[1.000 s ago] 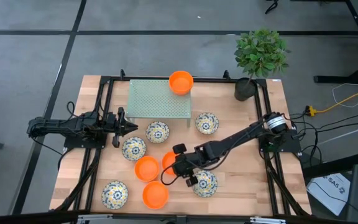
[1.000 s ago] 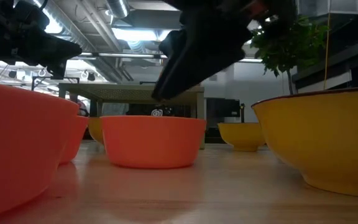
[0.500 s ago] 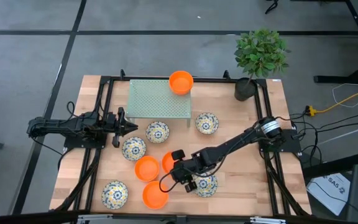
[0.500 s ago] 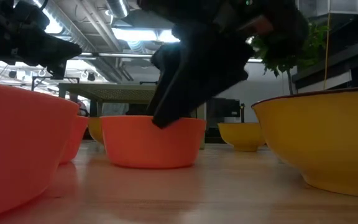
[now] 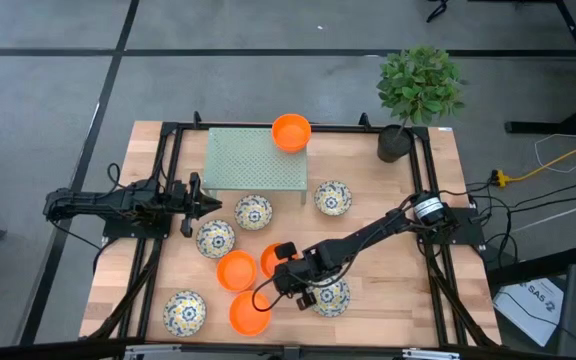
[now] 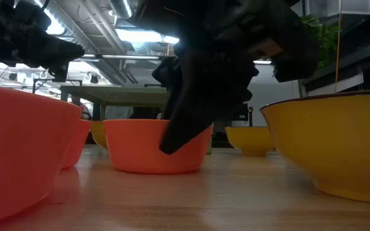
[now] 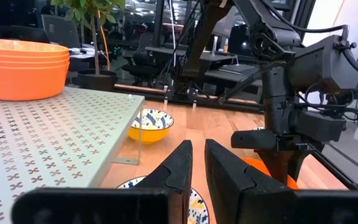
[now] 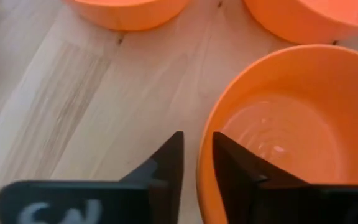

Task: Pick & Place Mini bowls
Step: Stack the orange bowl on top of the other orange bowls on the shelf

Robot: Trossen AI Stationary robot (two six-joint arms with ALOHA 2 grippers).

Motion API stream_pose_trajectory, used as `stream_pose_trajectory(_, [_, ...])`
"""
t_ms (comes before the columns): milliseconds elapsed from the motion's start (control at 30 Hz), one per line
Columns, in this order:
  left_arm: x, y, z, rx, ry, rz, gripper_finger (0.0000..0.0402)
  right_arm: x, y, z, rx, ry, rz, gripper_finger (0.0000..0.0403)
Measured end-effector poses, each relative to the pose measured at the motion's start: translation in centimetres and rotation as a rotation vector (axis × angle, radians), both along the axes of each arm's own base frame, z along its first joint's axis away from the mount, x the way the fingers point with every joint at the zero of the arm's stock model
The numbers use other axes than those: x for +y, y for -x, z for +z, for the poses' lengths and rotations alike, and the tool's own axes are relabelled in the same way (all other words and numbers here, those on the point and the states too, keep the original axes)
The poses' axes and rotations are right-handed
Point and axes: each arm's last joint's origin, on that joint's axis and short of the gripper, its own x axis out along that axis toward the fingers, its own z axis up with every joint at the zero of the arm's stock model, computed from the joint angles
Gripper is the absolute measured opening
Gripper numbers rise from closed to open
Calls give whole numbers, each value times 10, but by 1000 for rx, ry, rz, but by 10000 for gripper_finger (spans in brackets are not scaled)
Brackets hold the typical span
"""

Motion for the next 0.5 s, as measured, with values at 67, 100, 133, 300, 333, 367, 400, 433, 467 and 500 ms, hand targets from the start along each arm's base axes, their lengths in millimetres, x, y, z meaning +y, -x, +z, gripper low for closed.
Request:
stream_pose_trajectory(67, [0, 0, 0, 0, 0, 0, 38, 0, 0, 0, -1, -1, 1, 58])
stream_pose_trajectory(100, [0, 0, 0, 0, 0, 0, 38, 0, 0, 0, 0, 0, 2, 45])
stream_pose_trajectory(133, [0, 0, 0, 0, 0, 0, 38, 0, 0, 0, 3, 4, 3, 33])
stream_pose_trajectory(300, [0, 0, 0, 0, 0, 0, 38, -1, 2, 1, 14, 32, 30, 13])
stream_pose_trajectory(333, [0, 0, 0, 0, 0, 0, 38, -1, 3, 1, 21, 33, 30, 17])
stream_pose_trajectory(367, [0, 0, 0, 0, 0, 0, 38, -1, 4, 1, 27, 32, 27, 20])
stream_pose_trajectory(400, [0, 0, 0, 0, 0, 1, 38, -2, 5, 4, 32, 33, 26, 20])
stream_pose_trajectory(433, [0, 0, 0, 0, 0, 0, 38, -3, 7, 6, 46, 35, 25, 19])
stream_pose_trajectory(467, [0, 0, 0, 0, 0, 0, 38, -3, 9, 9, 49, 32, 25, 16])
stream_pose_trajectory(500, [0, 0, 0, 0, 0, 0, 38, -4, 10, 13, 50, 27, 27, 12])
